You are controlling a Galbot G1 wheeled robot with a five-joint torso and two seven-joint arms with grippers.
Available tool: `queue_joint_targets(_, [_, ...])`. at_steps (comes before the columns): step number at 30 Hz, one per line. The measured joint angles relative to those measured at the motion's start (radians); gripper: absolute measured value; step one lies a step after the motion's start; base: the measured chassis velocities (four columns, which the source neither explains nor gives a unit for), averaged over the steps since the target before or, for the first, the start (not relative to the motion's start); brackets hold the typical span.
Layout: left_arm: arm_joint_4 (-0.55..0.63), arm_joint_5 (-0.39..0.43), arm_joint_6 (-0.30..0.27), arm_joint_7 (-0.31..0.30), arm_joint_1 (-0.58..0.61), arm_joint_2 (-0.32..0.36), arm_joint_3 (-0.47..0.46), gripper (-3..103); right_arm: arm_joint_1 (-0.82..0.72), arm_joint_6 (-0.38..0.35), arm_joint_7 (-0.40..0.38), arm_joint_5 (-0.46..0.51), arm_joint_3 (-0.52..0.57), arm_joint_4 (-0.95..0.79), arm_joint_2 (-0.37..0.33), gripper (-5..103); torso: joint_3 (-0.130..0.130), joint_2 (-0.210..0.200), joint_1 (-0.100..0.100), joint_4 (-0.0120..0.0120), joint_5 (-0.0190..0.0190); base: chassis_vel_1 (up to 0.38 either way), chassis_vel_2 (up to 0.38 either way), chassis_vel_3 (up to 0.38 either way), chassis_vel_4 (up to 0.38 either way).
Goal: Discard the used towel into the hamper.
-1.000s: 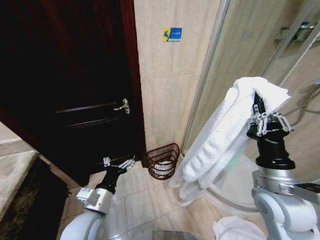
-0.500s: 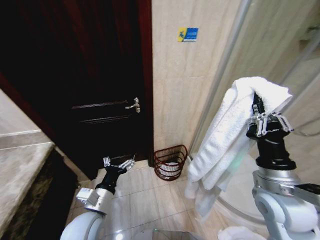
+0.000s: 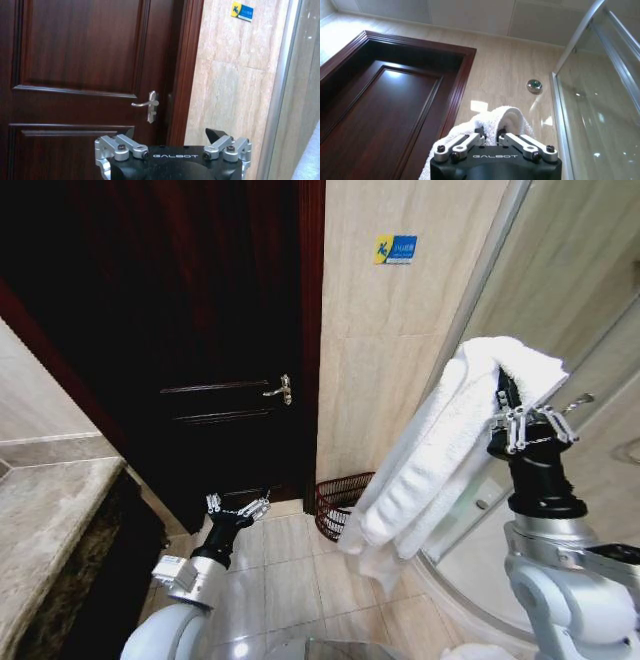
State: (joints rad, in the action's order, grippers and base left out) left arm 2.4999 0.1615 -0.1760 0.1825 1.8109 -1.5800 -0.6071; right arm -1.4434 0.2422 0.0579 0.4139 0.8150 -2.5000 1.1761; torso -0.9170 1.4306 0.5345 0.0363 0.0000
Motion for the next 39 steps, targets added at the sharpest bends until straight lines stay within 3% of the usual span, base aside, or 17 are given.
queue_joint_targets(14, [0.000, 0.000, 0.000, 0.000, 0.000, 0.000, 0.000, 97, 0.006, -0.005, -0.001, 0.033, -0.001, 0.000, -0.020, 9, 0.000, 0.000, 0.001, 0.0000, 0.0001, -0.115, 0.125, 0.120, -0.109])
queue_joint_targets(23, [0.000, 0.000, 0.000, 0.000, 0.000, 0.000, 0.000, 97, 0.062, -0.022, -0.020, 0.115, 0.019, 0.000, -0.086, 9, 0.000, 0.000, 0.000, -0.0003, 0.0001, 0.001, 0.008, 0.009, 0.001])
queue_joint_targets(32, [0.000, 0.000, 0.000, 0.000, 0.000, 0.000, 0.000, 97, 0.252, -0.029, -0.047, 0.231, 0.019, 0.000, -0.171, 9, 0.000, 0.000, 0.001, 0.0001, -0.0001, 0.037, 0.035, 0.041, 0.050])
queue_joint_targets(39, [0.000, 0.000, 0.000, 0.000, 0.000, 0.000, 0.000, 97, 0.395, -0.050, -0.062, 0.238, -0.026, 0.074, -0.198, 9, 0.000, 0.000, 0.001, 0.0004, 0.0001, 0.067, 0.085, 0.072, 0.065])
